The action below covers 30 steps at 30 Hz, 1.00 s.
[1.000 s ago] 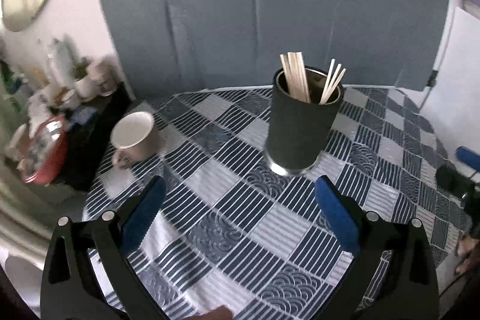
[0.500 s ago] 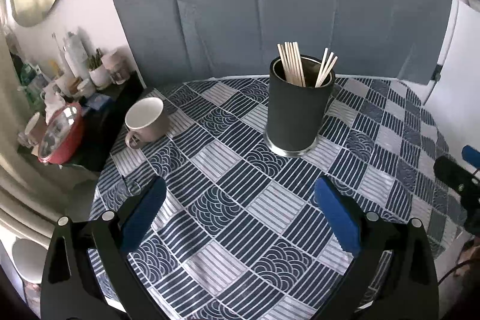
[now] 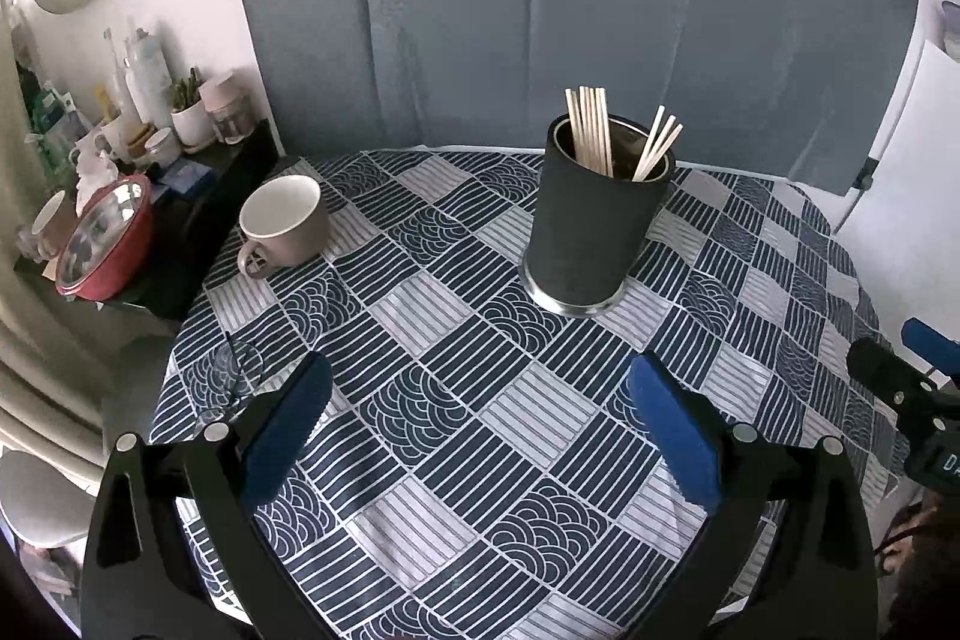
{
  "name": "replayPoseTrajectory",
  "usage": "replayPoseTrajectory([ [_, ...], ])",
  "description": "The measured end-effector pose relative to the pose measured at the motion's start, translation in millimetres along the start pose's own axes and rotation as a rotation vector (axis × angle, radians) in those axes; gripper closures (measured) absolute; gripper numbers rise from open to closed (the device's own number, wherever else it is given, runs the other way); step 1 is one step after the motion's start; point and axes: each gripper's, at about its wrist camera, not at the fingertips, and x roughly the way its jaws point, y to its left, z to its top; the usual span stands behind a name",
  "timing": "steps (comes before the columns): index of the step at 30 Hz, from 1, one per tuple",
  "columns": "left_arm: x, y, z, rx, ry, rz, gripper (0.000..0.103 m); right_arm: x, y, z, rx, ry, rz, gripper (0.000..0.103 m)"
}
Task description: Organize utensils
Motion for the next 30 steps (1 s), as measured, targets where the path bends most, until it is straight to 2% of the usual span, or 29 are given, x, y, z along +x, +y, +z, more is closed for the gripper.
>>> replayPoseTrajectory([
  [20, 9.1, 0.4, -0.8, 0.014, 0.033, -0.017, 0.006, 2.1, 2.0, -0.3, -0.002, 0.003, -0.005, 0.008],
  [30, 7.6, 0.8, -2.1, 0.017, 0.031, -0.001, 0.006, 1.9, 1.2, 0.0, 0.004, 0.002, -0.001, 0.008],
])
